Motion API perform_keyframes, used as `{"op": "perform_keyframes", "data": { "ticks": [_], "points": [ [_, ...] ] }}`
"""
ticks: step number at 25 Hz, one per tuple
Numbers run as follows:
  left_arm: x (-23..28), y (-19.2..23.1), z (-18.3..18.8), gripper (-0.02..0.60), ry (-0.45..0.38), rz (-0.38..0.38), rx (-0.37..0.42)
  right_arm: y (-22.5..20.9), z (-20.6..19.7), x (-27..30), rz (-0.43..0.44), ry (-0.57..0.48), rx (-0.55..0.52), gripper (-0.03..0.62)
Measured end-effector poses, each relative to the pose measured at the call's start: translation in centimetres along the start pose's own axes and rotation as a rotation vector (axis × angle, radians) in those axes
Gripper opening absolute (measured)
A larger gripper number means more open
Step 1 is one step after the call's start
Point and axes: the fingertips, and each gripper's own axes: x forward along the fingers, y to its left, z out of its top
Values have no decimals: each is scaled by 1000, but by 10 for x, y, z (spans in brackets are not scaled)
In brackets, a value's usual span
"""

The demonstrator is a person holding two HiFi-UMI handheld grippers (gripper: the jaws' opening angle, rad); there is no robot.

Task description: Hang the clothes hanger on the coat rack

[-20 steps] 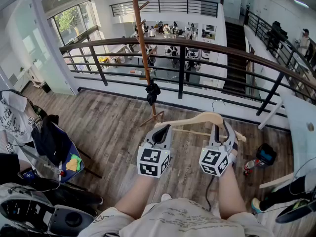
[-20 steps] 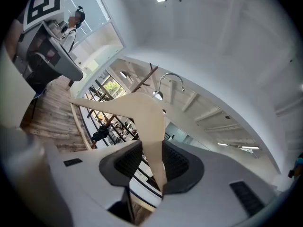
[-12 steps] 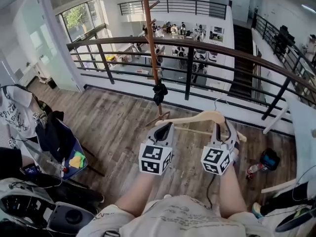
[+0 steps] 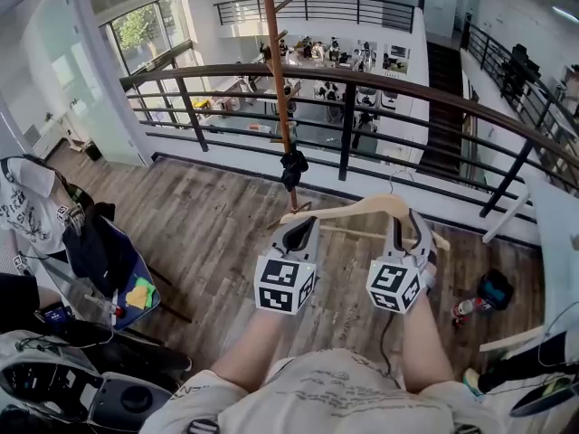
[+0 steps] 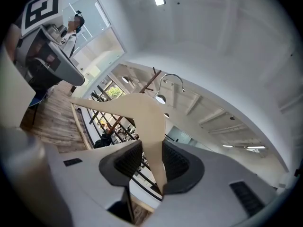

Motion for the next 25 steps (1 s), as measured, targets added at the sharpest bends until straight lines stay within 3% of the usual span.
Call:
{"op": "perform_keyframes", "data": {
  "ticks": [25],
  "points": [
    [-23, 44, -15, 5, 21, -4, 1, 43, 22, 5, 1, -5, 14, 130]
  ]
}}
